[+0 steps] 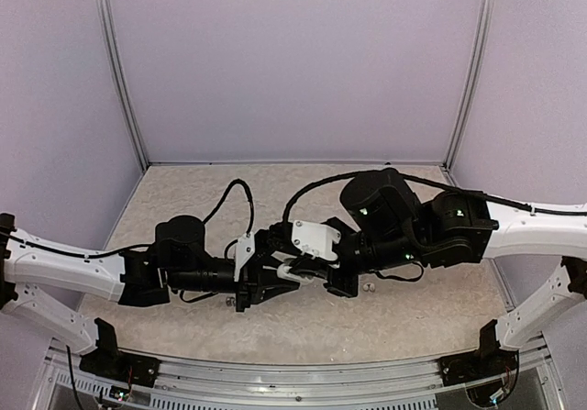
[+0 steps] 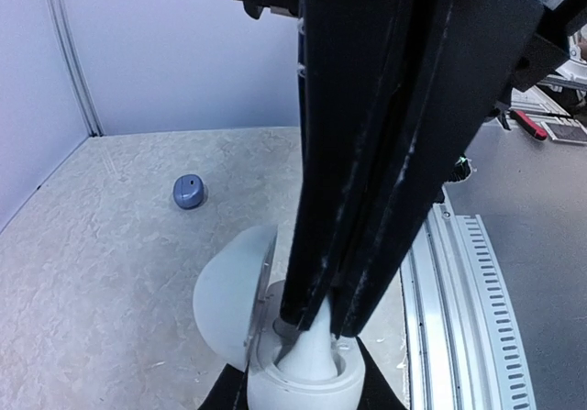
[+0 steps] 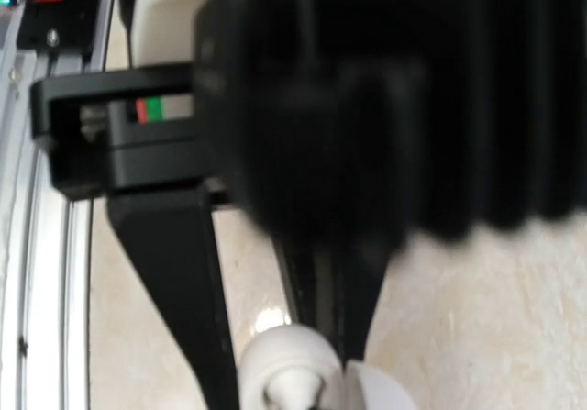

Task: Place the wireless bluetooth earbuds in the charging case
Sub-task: Adjust the left earbud in the left side groove of the charging case.

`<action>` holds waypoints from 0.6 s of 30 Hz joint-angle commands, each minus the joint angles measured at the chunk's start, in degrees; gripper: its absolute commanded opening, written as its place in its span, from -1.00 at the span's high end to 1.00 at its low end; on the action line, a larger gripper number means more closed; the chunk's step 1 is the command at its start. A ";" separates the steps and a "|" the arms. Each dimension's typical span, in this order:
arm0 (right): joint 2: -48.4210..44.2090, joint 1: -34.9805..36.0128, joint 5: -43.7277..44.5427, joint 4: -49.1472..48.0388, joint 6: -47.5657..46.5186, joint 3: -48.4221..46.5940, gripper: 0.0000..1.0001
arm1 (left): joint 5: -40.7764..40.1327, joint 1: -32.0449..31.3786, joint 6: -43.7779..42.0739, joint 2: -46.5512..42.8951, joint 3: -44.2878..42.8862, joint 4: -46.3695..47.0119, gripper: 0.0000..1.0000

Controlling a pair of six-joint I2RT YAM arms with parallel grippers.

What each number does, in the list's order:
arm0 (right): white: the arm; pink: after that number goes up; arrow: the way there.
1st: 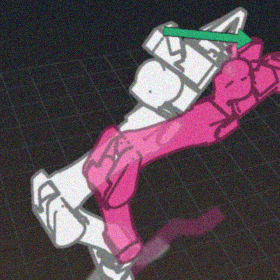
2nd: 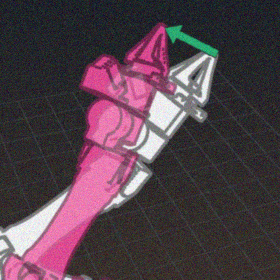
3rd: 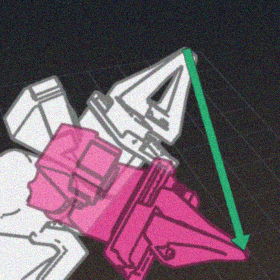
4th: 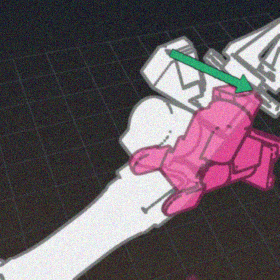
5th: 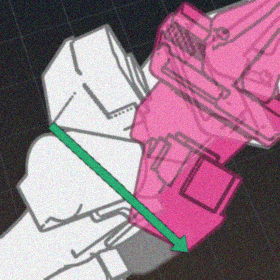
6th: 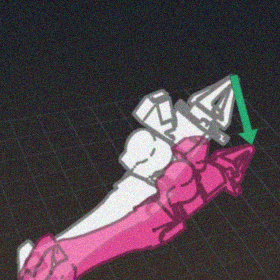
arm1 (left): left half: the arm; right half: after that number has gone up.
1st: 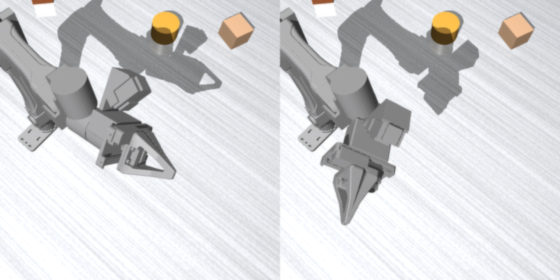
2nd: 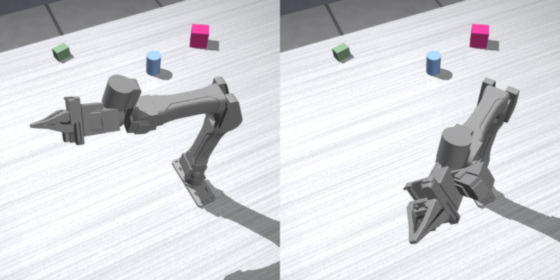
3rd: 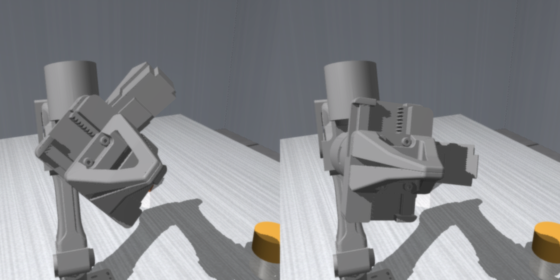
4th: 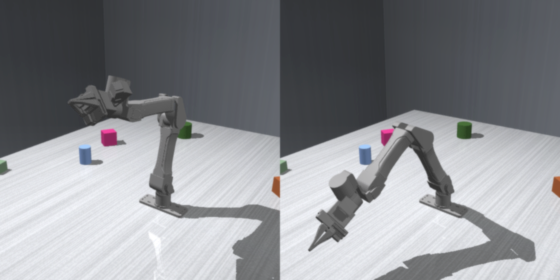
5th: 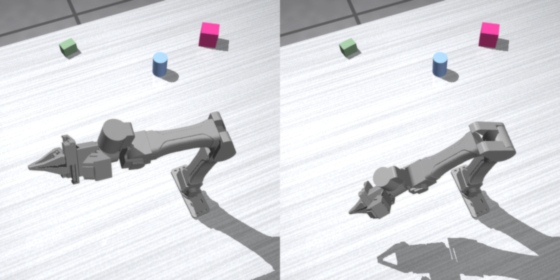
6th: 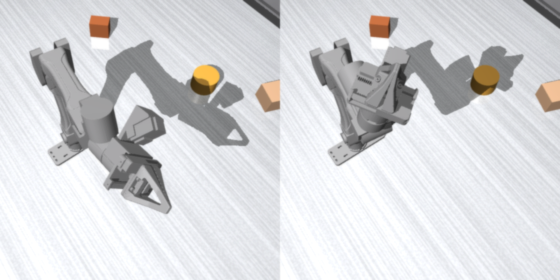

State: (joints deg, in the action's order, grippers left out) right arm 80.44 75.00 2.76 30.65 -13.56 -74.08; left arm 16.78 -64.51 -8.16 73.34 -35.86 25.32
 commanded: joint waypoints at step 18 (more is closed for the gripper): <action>-1.80 0.25 -2.68 -8.34 2.80 7.22 1.00 | 3.79 0.79 1.85 -3.78 1.01 8.14 1.00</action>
State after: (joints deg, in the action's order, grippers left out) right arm 76.55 75.00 0.80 20.64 -11.75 -67.92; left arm 19.25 -63.77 -6.63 71.72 -34.52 29.04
